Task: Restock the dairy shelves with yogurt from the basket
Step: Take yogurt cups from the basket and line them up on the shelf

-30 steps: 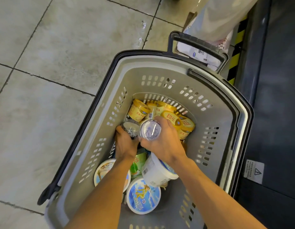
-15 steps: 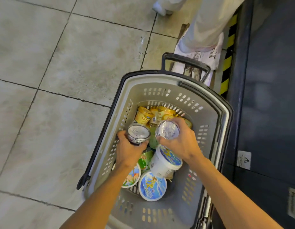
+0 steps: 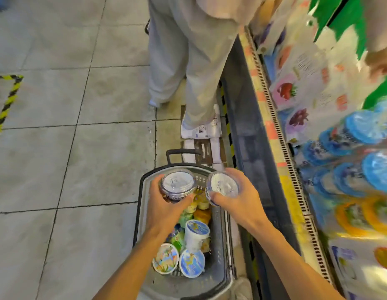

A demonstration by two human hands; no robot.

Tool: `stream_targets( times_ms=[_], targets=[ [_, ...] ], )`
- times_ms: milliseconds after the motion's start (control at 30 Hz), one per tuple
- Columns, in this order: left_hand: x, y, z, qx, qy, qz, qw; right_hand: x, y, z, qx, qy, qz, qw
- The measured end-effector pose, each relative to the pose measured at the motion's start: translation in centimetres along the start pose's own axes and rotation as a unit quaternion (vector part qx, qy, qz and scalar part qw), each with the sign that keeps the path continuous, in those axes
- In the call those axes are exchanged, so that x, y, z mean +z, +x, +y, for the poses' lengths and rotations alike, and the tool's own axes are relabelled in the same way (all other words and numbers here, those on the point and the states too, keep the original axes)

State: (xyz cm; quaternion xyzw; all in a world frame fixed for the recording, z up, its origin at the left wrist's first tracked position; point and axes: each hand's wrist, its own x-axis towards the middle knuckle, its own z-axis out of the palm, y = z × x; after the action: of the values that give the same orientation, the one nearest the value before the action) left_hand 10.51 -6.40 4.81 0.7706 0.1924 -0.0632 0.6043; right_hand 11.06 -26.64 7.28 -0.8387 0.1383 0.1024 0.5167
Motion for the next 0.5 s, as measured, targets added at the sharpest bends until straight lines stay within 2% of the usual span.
stream_targets(
  times_ms=[267, 500],
  targets=[
    [3.8, -6.0, 19.2, 0.128, 0.021, -0.114, 0.985, -16.0, -8.1, -11.1, -0.012, 0.088, 0.128, 0.988],
    [10.9, -14.5, 29.5, 0.177, 0.003, -0.268, 0.947, -29.2, -18.2, -12.4, 0.019, 0.09, 0.303, 0.948]
  ],
)
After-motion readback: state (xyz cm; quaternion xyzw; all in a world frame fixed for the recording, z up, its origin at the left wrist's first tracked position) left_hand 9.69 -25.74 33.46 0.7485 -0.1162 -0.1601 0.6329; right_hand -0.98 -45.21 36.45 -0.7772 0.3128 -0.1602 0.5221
